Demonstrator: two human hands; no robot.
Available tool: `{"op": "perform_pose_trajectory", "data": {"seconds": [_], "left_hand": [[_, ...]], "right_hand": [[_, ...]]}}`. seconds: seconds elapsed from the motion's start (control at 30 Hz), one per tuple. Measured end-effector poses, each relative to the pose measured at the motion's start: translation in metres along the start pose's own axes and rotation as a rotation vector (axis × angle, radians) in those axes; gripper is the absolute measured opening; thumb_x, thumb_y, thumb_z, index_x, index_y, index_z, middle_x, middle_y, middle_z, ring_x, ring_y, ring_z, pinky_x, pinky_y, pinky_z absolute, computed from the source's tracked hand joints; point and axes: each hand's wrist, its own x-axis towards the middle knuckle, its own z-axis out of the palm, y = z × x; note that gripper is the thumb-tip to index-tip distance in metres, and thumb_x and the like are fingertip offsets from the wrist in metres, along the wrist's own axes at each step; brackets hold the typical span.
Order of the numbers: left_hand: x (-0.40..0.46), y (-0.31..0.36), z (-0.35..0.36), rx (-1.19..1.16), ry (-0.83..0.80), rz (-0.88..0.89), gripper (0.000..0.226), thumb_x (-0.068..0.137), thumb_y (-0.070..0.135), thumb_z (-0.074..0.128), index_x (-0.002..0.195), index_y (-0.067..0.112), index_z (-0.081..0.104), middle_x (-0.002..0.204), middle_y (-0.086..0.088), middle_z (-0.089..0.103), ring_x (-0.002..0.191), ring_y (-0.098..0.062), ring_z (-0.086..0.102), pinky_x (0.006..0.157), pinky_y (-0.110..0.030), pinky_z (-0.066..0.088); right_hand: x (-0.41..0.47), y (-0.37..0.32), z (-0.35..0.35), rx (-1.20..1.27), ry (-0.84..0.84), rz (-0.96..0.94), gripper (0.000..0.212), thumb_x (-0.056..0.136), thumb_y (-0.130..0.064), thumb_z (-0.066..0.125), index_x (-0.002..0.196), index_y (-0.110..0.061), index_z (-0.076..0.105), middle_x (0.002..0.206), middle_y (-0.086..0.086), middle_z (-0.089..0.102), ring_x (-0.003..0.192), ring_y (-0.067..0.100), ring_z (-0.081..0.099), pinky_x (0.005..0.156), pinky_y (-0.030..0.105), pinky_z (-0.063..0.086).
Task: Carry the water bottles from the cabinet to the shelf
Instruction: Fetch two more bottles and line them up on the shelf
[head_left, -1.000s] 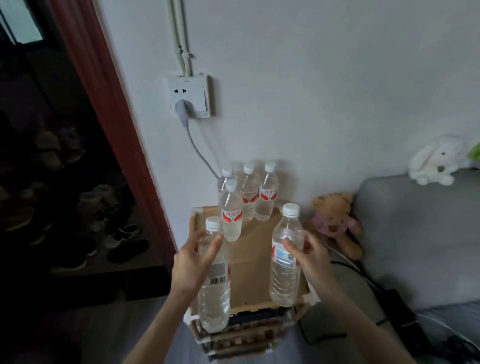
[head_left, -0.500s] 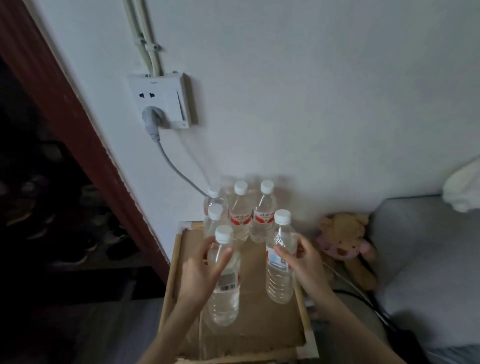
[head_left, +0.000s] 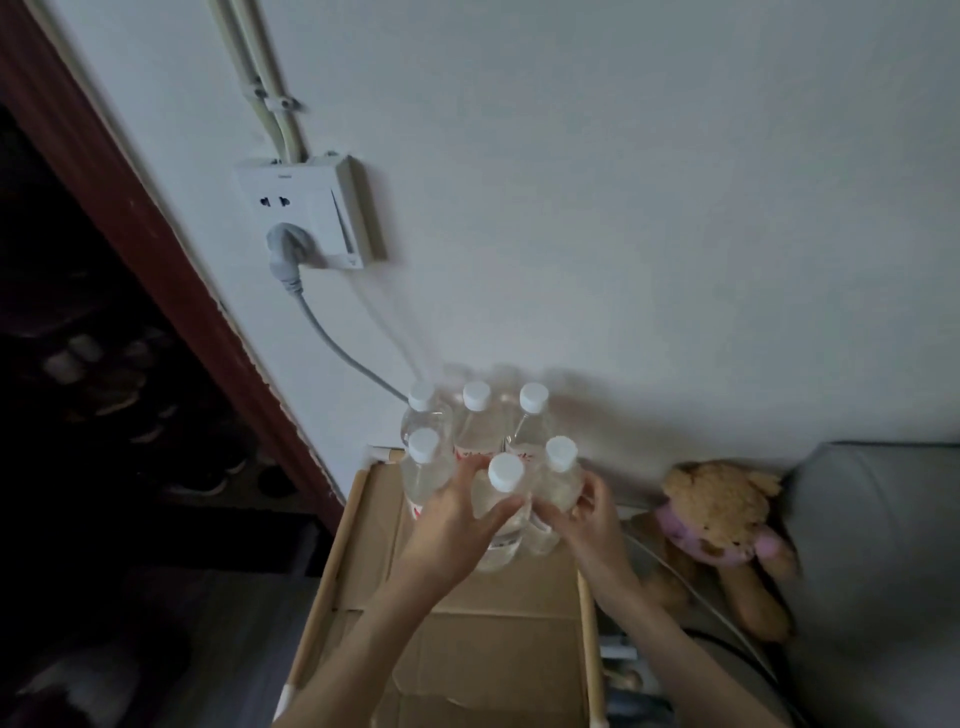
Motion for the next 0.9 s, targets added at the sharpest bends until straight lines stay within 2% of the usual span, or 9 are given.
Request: {"op": "perform_pose_trajectory", "data": {"seconds": [0.1,0.2,0.27,0.33,0.43,0.53,0.67,0.77,0.9], "left_hand": [[0.007,0.0,-0.001,0.106,-0.101,-0.001,0.052,0.082,0.04,0.06,0.127,0.024,0.039,0.117,-0.001,0.062,0.103,-0.022,0.059,0.08,-0.03,0.044],[0.014,0.002,-0.012,0.226,-0.087,0.031,0.049,0.079,0.039,0.065,0.122,0.021,0.05,0.11,-0.001,0.066,0.093,-0.016,0.059,0.073,-0.022,0.039],[0.02,0.004,-0.017,0.299,-0.056,0.075,0.043,0.078,0.038,0.067,0.115,0.02,0.056,0.108,0.0,0.066,0.089,-0.013,0.058,0.071,-0.02,0.037],[0.024,0.008,-0.022,0.367,-0.01,0.117,0.043,0.079,0.036,0.066,0.117,0.021,0.053,0.115,0.005,0.062,0.098,-0.015,0.058,0.076,-0.021,0.039],[0.028,0.014,-0.027,0.377,-0.012,0.225,0.05,0.081,0.032,0.064,0.126,0.021,0.047,0.124,0.005,0.054,0.114,-0.015,0.05,0.086,-0.022,0.037],[0.03,0.016,-0.04,0.261,0.024,0.307,0.046,0.079,0.032,0.067,0.121,0.02,0.054,0.113,0.005,0.054,0.108,-0.011,0.047,0.081,-0.006,0.031],[0.033,-0.007,-0.065,0.195,0.22,0.242,0.044,0.077,0.03,0.069,0.117,0.016,0.057,0.102,0.003,0.053,0.098,-0.016,0.047,0.087,-0.026,0.04],[0.036,-0.026,-0.07,0.294,0.087,0.067,0.056,0.074,0.04,0.069,0.121,0.014,0.052,0.107,-0.005,0.054,0.1,-0.021,0.048,0.087,-0.03,0.041],[0.041,-0.029,-0.068,0.327,0.03,0.098,0.041,0.077,0.03,0.069,0.11,0.01,0.055,0.091,-0.003,0.053,0.084,-0.02,0.048,0.072,-0.026,0.037]], "right_hand": [[0.003,-0.002,-0.007,-0.02,-0.048,0.029,0.061,0.07,-0.027,0.074,0.12,-0.027,0.038,0.107,-0.013,0.051,0.092,-0.004,0.05,0.07,0.013,0.039],[0.005,-0.009,-0.02,-0.098,-0.161,0.049,0.054,0.066,-0.043,0.067,0.112,-0.033,0.041,0.114,-0.009,0.055,0.096,-0.004,0.051,0.074,0.015,0.042],[0.006,-0.016,-0.024,-0.147,-0.21,0.016,0.055,0.067,-0.048,0.061,0.116,-0.034,0.04,0.122,-0.007,0.053,0.101,-0.003,0.051,0.079,0.018,0.043],[0.006,-0.026,-0.026,-0.196,-0.198,-0.064,0.063,0.069,-0.049,0.059,0.126,-0.034,0.035,0.125,-0.015,0.047,0.109,-0.001,0.048,0.09,0.022,0.042],[0.008,-0.039,-0.025,-0.331,-0.182,-0.201,0.071,0.075,-0.047,0.058,0.138,-0.028,0.032,0.128,-0.015,0.043,0.119,0.006,0.046,0.099,0.032,0.044],[0.013,-0.043,-0.024,-0.496,-0.181,-0.341,0.061,0.081,-0.035,0.063,0.136,-0.028,0.037,0.127,-0.014,0.043,0.12,0.007,0.045,0.099,0.031,0.044],[0.018,-0.045,-0.018,-0.668,-0.133,-0.557,0.055,0.081,-0.03,0.067,0.131,-0.022,0.046,0.126,-0.005,0.048,0.119,0.013,0.045,0.1,0.031,0.04],[0.02,-0.048,-0.011,-0.752,-0.157,-0.559,0.053,0.08,-0.036,0.066,0.129,-0.022,0.049,0.127,-0.002,0.051,0.117,0.013,0.045,0.099,0.03,0.04],[0.023,-0.05,-0.006,-0.814,-0.184,-0.529,0.053,0.082,-0.038,0.063,0.13,-0.024,0.046,0.124,-0.003,0.048,0.113,0.01,0.046,0.095,0.028,0.042]]}}
